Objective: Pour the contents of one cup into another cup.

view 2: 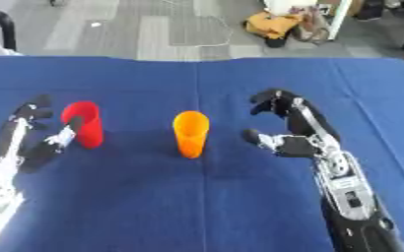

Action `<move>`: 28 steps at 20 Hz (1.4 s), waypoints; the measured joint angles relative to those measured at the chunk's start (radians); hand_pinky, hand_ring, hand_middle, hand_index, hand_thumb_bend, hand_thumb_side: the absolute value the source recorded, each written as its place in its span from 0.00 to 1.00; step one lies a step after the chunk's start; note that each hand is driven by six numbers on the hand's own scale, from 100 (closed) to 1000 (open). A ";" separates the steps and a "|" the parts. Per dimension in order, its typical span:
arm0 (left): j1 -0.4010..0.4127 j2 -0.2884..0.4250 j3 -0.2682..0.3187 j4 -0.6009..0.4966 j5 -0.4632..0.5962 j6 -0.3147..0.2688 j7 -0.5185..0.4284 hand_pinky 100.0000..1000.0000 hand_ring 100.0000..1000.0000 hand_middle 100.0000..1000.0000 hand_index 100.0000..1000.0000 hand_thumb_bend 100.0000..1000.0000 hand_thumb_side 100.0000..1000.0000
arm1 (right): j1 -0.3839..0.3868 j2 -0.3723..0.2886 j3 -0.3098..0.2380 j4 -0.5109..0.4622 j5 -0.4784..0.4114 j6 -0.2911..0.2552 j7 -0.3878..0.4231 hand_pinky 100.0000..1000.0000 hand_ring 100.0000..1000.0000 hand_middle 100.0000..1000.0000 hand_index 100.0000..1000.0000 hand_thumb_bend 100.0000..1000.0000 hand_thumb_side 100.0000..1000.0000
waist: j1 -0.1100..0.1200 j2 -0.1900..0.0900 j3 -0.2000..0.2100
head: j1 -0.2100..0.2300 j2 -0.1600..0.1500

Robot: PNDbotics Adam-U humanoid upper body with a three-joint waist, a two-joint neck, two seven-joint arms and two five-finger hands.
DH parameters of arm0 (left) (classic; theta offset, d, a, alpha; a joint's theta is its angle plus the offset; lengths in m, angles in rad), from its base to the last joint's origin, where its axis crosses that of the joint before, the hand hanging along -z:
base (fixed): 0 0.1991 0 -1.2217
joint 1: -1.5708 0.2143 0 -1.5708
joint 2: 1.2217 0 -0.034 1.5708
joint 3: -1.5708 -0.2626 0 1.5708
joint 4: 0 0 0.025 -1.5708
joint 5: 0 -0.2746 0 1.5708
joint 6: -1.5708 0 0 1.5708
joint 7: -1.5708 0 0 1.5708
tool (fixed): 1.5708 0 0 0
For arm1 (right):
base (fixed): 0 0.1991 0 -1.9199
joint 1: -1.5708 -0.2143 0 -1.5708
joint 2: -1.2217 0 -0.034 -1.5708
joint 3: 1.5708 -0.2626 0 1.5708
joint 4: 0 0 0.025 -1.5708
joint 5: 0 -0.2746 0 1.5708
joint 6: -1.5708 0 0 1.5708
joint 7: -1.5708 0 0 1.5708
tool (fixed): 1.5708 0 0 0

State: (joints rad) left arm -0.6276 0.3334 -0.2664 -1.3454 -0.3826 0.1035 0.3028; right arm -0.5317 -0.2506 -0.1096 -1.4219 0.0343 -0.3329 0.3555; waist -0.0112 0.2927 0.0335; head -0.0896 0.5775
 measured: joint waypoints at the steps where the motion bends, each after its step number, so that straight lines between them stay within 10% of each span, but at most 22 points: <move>1: -0.002 0.000 -0.001 0.000 -0.007 0.000 0.000 0.70 0.77 0.78 0.93 0.51 0.65 | 0.000 0.000 0.000 0.000 0.000 0.000 0.000 0.74 0.59 0.63 0.68 0.61 0.26 | 0.000 0.000 -0.001 | 0.000 0.000; 28: -0.043 0.001 -0.025 0.058 -0.099 -0.007 -0.021 0.70 0.77 0.78 0.93 0.48 0.60 | -0.003 0.000 0.001 0.003 0.000 -0.001 0.004 0.74 0.59 0.63 0.68 0.61 0.26 | -0.007 0.012 -0.010 | 0.008 0.000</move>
State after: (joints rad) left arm -0.6706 0.3340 -0.2912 -1.2875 -0.4812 0.0967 0.2817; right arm -0.5350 -0.2502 -0.1091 -1.4192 0.0342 -0.3339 0.3598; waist -0.0180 0.3049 0.0233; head -0.0816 0.5774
